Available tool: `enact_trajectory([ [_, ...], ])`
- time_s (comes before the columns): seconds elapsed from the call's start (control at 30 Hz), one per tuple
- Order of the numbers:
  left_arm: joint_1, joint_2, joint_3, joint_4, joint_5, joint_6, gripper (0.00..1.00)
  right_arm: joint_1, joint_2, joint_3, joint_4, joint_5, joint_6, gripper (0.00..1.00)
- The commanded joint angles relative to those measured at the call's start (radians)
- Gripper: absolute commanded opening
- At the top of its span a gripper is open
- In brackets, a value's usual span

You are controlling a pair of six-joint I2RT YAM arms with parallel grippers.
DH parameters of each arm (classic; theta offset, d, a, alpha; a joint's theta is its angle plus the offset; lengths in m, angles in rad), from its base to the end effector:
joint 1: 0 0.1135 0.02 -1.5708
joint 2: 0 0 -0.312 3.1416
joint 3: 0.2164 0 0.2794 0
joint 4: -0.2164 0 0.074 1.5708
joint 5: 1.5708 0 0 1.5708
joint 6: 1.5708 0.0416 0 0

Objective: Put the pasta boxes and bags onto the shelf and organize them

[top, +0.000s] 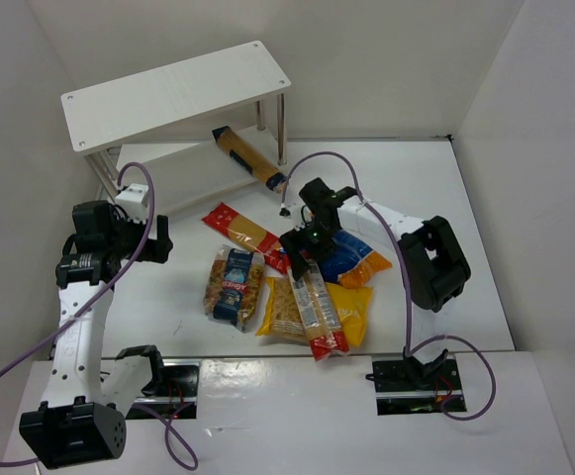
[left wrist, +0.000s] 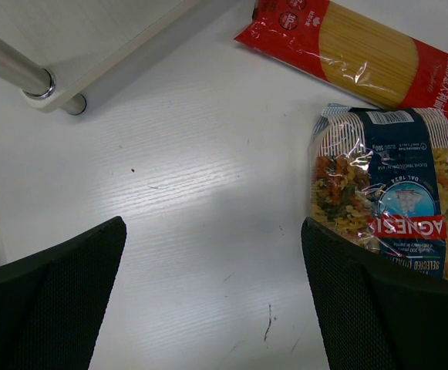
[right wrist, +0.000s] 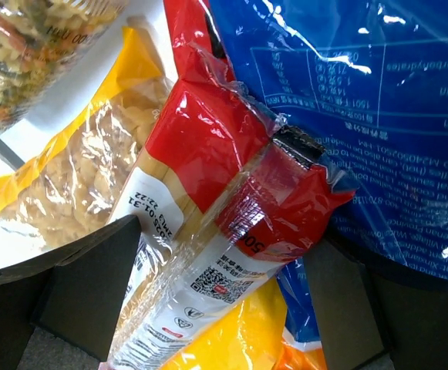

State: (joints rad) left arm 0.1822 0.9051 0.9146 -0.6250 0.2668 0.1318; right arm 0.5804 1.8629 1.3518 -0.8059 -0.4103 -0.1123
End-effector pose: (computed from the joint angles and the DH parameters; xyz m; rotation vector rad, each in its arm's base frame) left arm 0.1916 0.0241 0.3556 0.0955 2.1615 -0.1114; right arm 0.3299 0.2362 0.2226 -1.0626 2.7163 0.6764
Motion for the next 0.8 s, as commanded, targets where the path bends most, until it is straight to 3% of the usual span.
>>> enact_trajectory([
  [0.0, -0.003, -0.005, 0.015, 0.021, 0.018, 0.017, 1.0, 0.022, 0.054, 0.046, 0.088, 0.057, 0.017, 0.91],
  [0.13, -0.003, -0.005, 0.015, 0.021, 0.018, 0.017, 1.0, 0.055, 0.073, 0.055, 0.097, 0.08, 0.026, 0.88],
  [0.2, -0.003, -0.005, 0.015, 0.021, 0.018, 0.017, 1.0, 0.079, 0.085, 0.055, 0.097, 0.091, 0.026, 0.74],
  [0.23, -0.003, -0.005, 0.015, 0.021, 0.018, 0.017, 1.0, 0.079, 0.11, 0.069, 0.097, 0.091, 0.017, 0.45],
  [0.33, -0.003, -0.005, 0.015, 0.021, 0.018, 0.017, 1.0, 0.11, 0.134, 0.096, 0.067, 0.064, -0.01, 0.02],
  [0.43, -0.003, -0.005, 0.015, 0.021, 0.018, 0.017, 1.0, 0.11, 0.122, 0.119, 0.028, -0.043, -0.093, 0.0],
  [0.5, -0.003, -0.005, 0.015, 0.021, 0.018, 0.017, 1.0, 0.11, 0.032, 0.119, 0.042, -0.053, -0.108, 0.0],
  [0.77, -0.07, -0.023, 0.015, 0.019, 0.09, 0.035, 1.0, 0.11, -0.223, 0.243, 0.103, -0.134, -0.075, 0.0],
])
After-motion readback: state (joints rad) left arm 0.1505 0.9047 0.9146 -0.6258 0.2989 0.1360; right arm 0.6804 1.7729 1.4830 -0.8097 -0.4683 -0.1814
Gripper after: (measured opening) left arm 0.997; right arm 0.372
